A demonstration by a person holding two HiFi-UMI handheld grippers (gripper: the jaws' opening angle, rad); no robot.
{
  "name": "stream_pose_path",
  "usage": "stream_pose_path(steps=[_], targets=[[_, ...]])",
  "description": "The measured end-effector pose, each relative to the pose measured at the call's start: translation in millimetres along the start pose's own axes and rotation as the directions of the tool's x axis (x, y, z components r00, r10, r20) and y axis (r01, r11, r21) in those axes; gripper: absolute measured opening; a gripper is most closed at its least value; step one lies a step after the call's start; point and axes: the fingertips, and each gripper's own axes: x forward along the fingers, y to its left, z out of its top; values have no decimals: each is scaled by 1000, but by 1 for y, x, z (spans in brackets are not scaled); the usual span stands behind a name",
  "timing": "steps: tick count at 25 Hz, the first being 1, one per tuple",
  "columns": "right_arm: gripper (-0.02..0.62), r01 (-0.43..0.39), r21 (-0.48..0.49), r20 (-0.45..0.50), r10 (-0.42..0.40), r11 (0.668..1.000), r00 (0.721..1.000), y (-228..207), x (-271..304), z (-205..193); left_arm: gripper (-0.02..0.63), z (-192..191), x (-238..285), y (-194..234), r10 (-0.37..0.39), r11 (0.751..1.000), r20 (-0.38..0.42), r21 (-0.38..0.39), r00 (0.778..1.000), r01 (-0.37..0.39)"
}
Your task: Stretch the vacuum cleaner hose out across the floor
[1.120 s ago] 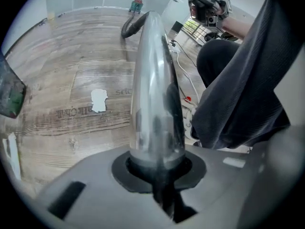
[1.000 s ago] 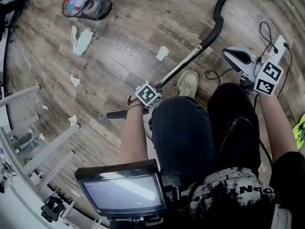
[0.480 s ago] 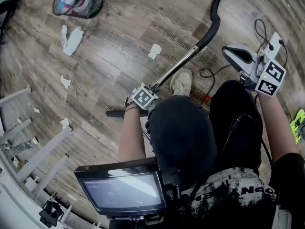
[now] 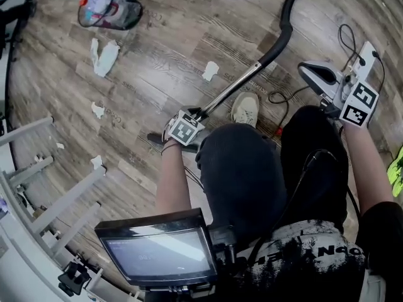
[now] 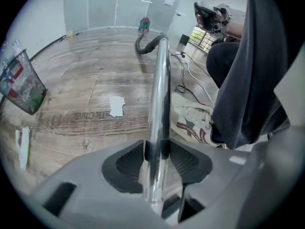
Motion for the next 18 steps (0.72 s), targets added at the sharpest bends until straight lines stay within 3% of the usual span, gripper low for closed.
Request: stream_pose_path(steps=[5,6,7,12,18], targets=[[8,-10,23,41,9,1000,999,2,2,5,130,2,-22,-3,16,999,-44,30,999,-14],[8,-11,32,50,10,999,999,3,2,6,102,3,-26,1,32,999,-51,27,998,-31],[8,-11,40,58,9,999,998,3,3,7,5,7,-31,8,51,999,-49,18,997,-51],[8,21,92,64,-27,996,998,-2,4,26,4,54,-69,40,41,995,-32,-92,999,-44],[8,103,148,42,-110,984,993,25,-4,98,3,143,-152,38,4,998,26,-71,1000,-2]])
